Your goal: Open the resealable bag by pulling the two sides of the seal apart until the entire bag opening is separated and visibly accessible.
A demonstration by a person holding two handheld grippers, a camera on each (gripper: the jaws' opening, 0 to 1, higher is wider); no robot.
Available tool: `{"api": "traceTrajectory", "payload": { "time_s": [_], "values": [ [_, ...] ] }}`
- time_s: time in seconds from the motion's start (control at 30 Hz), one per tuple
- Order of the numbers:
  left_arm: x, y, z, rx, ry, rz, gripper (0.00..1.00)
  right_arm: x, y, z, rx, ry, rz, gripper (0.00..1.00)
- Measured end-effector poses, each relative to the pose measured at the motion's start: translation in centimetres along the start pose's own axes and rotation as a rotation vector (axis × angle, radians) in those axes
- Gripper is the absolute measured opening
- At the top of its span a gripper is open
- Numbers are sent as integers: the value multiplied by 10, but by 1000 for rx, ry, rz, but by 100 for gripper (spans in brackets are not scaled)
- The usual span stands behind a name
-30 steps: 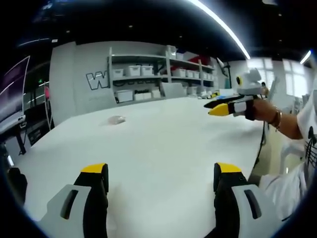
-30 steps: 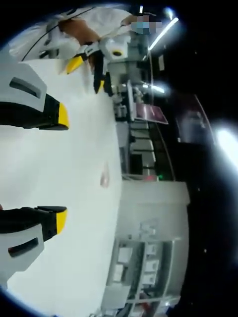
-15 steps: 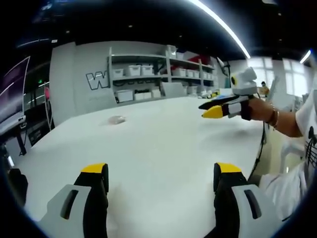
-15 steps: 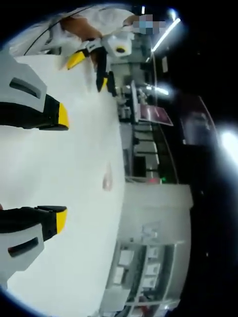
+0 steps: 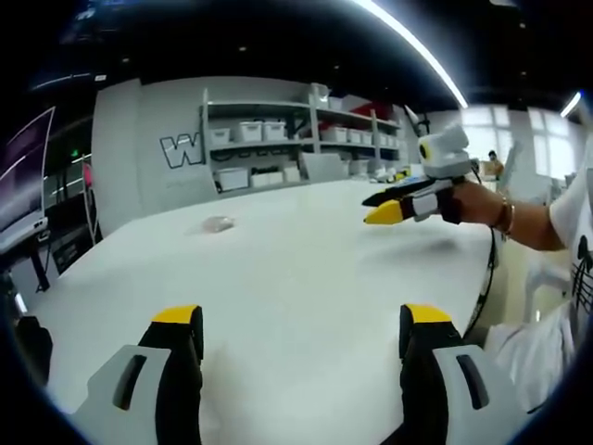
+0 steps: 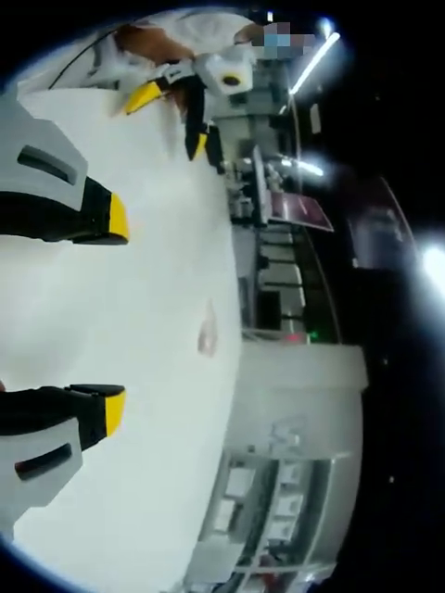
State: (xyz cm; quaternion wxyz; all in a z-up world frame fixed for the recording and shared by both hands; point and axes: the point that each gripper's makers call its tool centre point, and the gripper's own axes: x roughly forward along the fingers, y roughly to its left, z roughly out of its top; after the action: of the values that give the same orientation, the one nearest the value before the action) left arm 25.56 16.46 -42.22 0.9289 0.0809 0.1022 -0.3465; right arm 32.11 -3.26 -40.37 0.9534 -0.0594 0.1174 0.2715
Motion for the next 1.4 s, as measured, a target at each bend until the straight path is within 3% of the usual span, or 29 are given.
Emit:
{"api": "traceTrajectory", "payload": {
  "time_s": [1.4],
  "values": [
    [-1, 3, 3, -4, -10, 1, 86, 59, -7, 11, -92, 73, 29, 55]
  ]
}}
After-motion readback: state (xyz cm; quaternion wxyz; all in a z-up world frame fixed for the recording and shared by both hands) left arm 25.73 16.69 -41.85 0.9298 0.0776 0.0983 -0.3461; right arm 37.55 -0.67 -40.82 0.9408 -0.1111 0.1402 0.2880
